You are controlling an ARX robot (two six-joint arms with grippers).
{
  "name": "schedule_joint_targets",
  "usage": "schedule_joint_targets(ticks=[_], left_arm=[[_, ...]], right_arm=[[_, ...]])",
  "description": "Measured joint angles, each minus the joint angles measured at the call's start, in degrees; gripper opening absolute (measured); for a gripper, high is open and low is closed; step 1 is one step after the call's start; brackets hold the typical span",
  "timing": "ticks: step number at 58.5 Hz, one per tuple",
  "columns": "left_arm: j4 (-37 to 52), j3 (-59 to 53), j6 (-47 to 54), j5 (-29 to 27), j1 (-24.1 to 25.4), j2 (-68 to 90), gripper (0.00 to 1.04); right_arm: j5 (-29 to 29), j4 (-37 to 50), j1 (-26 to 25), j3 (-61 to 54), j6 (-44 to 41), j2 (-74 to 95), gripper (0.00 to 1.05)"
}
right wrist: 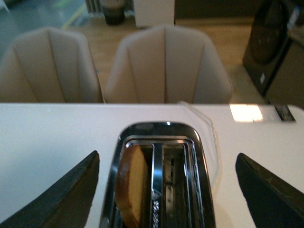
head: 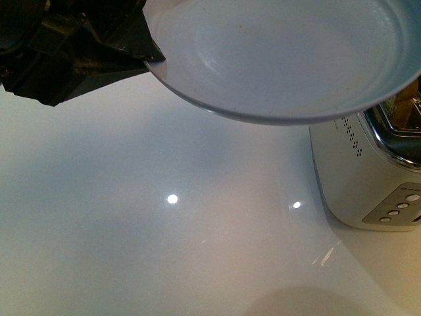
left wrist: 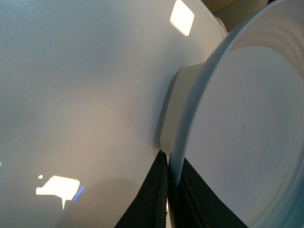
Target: Left arm holds plate, right arm toasts bread
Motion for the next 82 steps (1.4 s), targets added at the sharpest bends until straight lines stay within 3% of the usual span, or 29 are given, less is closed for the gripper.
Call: schedule_joint_targets(ticks=[7, 27, 82], left_arm=[[0.0, 0.0, 0.0, 0.11, 0.0, 0.0, 0.03], [0.0, -0.02, 0.0, 0.09, 0.0, 0.0, 0.03], [0.0, 0.0, 0.0, 0.09, 0.0, 0.0, 0.03]], right_arm=[[-0.13, 10.16, 0.26, -7.39, -0.74, -4.46, 0.53], [-0.13, 10.01, 0.26, -16.24, -1.18, -13.07, 0.02], [-0.11, -4.15, 0.26, -25.05, -1.11, -37.38, 0.02]])
